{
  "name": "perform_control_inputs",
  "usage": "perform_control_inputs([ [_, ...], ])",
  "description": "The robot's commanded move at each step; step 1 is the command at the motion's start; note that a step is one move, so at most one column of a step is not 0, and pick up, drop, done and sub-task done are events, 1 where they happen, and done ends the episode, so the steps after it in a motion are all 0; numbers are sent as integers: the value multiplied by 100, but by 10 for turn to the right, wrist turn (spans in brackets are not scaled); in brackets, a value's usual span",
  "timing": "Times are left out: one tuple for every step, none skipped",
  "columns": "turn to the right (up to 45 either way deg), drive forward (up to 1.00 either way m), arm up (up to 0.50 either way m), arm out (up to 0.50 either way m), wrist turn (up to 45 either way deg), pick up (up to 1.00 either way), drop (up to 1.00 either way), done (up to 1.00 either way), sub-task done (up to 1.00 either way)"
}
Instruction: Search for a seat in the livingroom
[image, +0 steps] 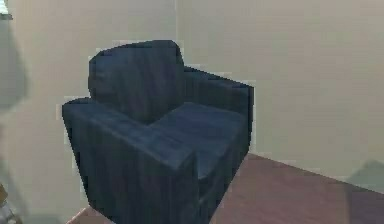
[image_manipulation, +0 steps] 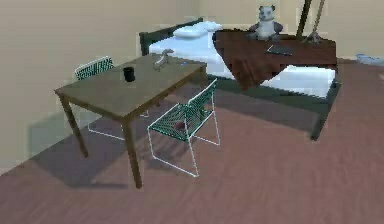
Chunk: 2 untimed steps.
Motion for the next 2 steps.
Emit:
perform_control_inputs([
  [450, 0, 0, 0, 0, 0, 0, 0, 0],
  [450, 0, 0, 0, 0, 0, 0, 0, 0],
])
